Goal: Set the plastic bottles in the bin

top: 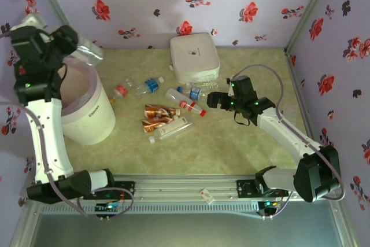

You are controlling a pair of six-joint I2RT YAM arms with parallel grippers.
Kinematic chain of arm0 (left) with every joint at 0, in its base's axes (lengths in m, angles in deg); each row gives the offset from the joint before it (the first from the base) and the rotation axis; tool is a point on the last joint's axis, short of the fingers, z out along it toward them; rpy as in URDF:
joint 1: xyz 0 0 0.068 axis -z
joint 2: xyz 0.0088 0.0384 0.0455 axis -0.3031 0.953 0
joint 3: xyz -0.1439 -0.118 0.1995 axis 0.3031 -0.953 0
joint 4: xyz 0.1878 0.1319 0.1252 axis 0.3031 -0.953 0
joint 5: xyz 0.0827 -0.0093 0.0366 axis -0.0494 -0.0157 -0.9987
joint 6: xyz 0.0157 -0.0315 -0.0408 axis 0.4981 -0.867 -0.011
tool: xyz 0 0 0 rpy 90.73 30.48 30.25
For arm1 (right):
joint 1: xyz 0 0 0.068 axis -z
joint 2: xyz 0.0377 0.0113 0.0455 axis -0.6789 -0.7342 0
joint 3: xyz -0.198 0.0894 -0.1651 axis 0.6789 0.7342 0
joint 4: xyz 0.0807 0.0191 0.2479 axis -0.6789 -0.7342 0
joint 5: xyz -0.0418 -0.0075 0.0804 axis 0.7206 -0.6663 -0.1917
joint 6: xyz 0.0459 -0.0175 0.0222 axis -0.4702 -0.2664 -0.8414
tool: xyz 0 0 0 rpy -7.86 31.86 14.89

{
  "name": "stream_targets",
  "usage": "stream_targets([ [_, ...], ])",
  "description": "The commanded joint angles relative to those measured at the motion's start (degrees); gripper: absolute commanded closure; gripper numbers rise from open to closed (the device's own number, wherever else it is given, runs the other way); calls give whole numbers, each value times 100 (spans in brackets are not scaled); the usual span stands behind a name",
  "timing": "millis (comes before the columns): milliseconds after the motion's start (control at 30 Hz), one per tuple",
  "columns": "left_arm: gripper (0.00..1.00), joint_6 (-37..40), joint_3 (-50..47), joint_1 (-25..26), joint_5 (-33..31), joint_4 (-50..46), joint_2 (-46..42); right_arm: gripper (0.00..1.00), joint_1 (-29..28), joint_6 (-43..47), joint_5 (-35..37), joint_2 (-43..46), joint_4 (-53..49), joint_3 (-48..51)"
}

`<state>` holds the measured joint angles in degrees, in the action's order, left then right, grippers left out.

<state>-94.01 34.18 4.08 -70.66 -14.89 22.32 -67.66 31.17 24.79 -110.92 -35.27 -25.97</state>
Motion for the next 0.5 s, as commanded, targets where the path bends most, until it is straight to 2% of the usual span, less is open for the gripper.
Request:
stream_targets([
  [0, 85, 127, 255, -637, -5, -309, -62, 1, 56, -127, 49, -124, 73, 63],
  [167, 100, 232, 319, -1290, -164, -378, 133, 1, 60, -72, -29, -334, 5, 66],
  [367, 100, 858, 300, -1288, -405, -807, 429, 1, 116, 69, -149, -356, 64, 114],
  [467, 100, 1374, 103, -1013, -765, -1052, 586, 1, 161, 79, -334, -383, 190, 149],
])
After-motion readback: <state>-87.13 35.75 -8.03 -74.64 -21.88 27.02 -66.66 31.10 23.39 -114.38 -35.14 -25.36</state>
